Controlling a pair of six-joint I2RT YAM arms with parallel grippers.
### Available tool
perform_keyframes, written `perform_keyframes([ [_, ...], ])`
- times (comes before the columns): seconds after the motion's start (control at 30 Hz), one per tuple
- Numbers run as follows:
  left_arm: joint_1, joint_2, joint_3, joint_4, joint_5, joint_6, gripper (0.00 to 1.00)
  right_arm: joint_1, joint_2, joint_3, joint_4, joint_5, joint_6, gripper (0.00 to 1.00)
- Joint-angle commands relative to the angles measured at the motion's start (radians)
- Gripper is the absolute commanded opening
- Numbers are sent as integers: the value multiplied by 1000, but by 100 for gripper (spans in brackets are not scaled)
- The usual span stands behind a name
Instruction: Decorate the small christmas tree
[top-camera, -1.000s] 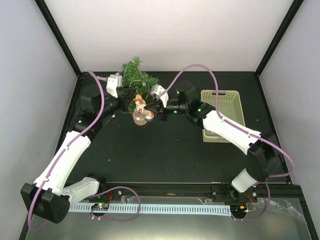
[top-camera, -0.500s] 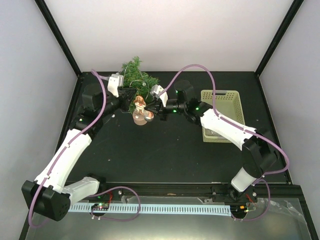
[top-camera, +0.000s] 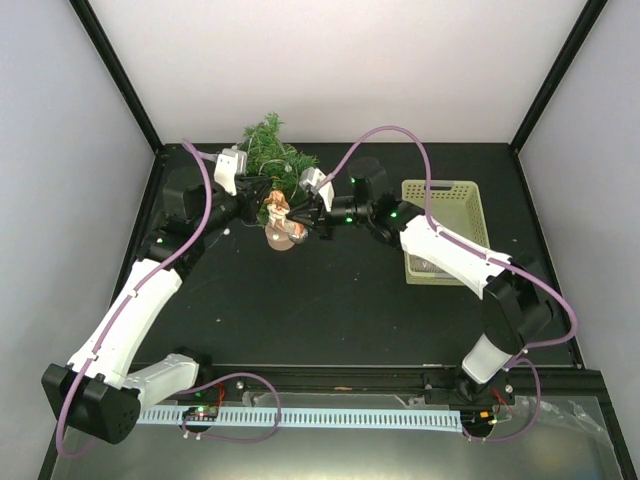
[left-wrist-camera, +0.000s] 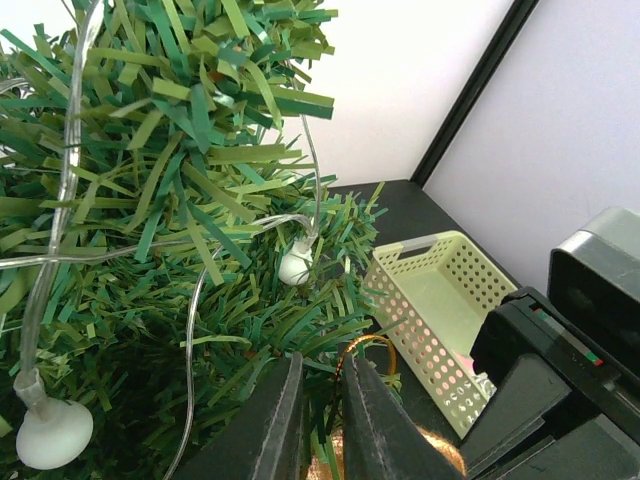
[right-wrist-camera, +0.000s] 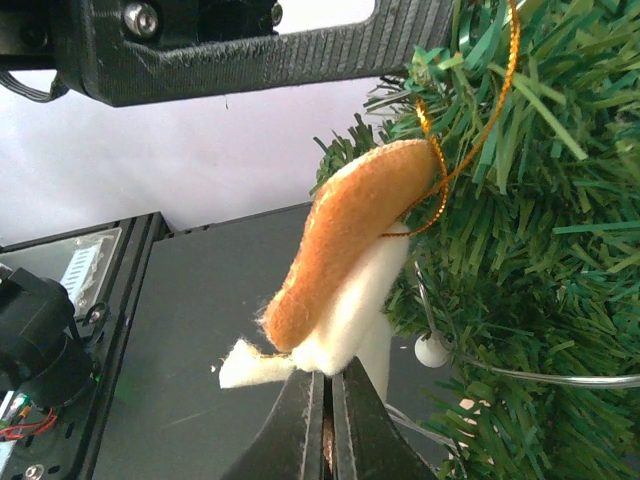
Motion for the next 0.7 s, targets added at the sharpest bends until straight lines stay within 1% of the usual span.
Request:
perform_keyframes([
  [0.0, 7, -9, 34, -16, -11, 22, 13, -5, 26, 22, -11, -33, 16, 2],
  [0.1, 7, -8, 36, -18, -11, 26, 14, -5, 30, 25, -19, -33, 21, 5],
  [0.2, 7, -8, 38, -19, -12, 28, 14, -5, 28, 28, -28, -43, 23, 9],
  [0.47, 7, -10, 34, -26, 2, 29, 16, -5, -5, 21, -51, -53, 33, 34],
  [0.67, 7, -26, 31, -26, 24, 22, 19, -5, -52, 8, -58, -58, 36, 46],
])
